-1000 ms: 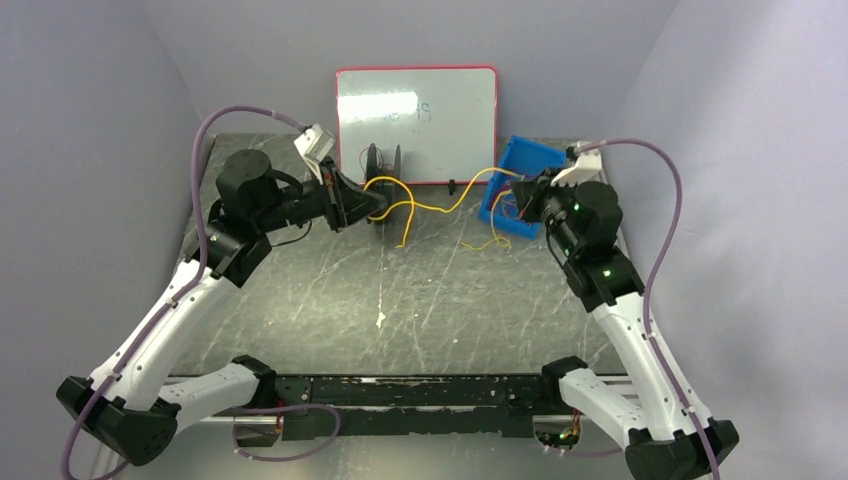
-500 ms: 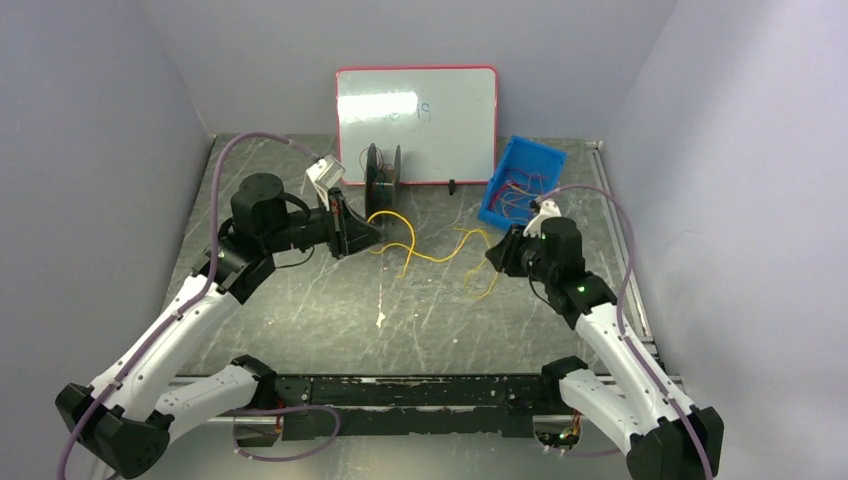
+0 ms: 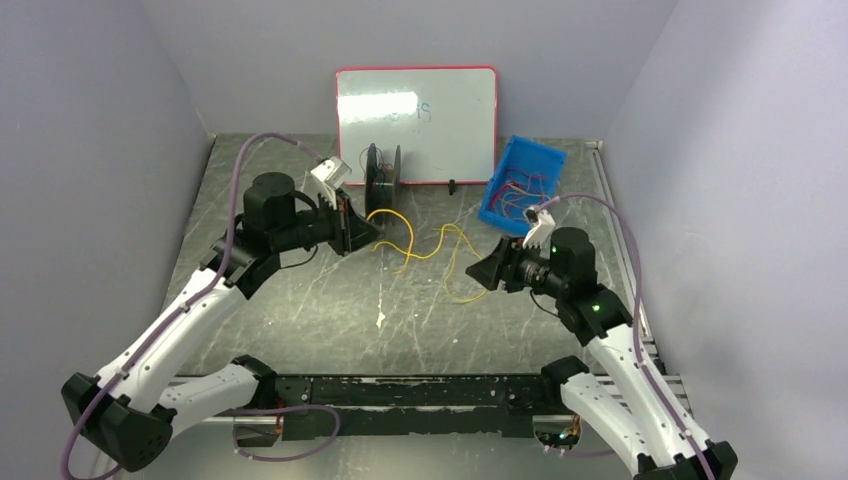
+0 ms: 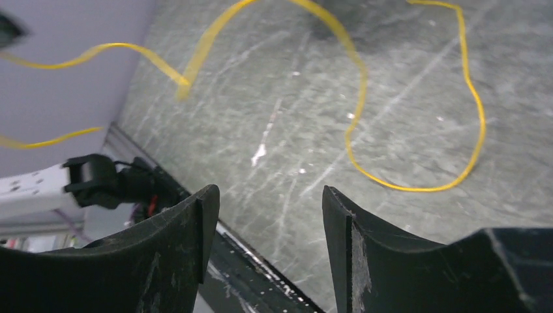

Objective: Wrap the cables

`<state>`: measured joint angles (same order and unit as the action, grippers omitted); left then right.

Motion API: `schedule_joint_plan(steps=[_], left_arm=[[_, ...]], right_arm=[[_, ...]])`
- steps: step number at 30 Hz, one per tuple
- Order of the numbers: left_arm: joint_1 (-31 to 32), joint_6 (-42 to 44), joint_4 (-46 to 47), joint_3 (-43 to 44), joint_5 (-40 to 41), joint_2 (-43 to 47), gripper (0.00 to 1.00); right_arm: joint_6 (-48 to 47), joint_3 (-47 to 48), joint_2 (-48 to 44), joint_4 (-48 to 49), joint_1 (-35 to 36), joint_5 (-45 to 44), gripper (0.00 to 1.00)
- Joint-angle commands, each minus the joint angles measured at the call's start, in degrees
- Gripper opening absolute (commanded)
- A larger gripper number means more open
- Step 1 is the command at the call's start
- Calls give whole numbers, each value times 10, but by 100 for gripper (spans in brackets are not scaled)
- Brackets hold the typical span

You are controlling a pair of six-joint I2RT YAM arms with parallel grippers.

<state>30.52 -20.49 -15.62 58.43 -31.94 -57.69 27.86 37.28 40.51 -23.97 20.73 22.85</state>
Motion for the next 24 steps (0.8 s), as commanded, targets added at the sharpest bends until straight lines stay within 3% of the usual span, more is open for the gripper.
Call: schedule_joint_plan(steps=[1, 9, 14, 18, 24], left_arm=[[12, 28, -22, 6, 2, -21, 7], [41, 50, -42, 25, -27, -43, 7], [50, 62, -52, 29, -24, -43, 7], [55, 66, -59, 26, -13, -41, 7], [62, 74, -62, 23, -5, -41, 7]], right_arm=[[-11, 60, -14, -5, 5, 88, 63], [-54, 126, 17, 41, 6, 174, 63], [-24, 107, 54, 138, 12, 235, 65], [17, 105, 98, 191, 56, 215, 63], [22, 137, 162, 197, 187, 130, 62]])
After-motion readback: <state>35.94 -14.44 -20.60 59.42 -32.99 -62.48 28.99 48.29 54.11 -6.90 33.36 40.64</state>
